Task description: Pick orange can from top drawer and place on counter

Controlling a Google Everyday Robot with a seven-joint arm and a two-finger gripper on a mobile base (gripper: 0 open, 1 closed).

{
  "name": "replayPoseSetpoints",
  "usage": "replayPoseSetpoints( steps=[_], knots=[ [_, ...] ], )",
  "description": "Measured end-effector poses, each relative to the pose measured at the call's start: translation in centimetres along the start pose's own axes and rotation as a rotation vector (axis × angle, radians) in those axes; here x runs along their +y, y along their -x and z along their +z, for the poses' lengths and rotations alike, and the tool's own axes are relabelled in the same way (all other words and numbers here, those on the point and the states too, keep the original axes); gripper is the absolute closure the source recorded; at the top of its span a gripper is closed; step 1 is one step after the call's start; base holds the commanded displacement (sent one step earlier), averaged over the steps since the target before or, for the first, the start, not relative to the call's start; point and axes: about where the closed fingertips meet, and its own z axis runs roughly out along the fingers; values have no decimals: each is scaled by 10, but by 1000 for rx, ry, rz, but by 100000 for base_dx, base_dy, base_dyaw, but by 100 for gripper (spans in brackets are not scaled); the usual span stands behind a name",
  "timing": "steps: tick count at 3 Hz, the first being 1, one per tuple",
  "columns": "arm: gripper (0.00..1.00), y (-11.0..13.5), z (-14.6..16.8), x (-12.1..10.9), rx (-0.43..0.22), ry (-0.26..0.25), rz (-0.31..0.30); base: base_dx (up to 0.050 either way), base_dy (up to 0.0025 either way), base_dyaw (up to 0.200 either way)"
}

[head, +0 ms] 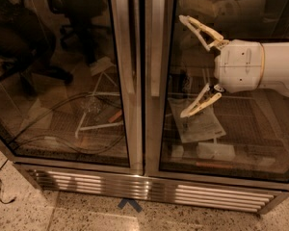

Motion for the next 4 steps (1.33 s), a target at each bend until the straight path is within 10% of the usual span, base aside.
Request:
replayPoseSetpoints(
  steps=[2,4],
  knots=[
    [0,4,-2,-5,-30,-28,-49,0,0,0],
    [0,21,-7,-19,8,-112,-299,0,0,0]
  ],
)
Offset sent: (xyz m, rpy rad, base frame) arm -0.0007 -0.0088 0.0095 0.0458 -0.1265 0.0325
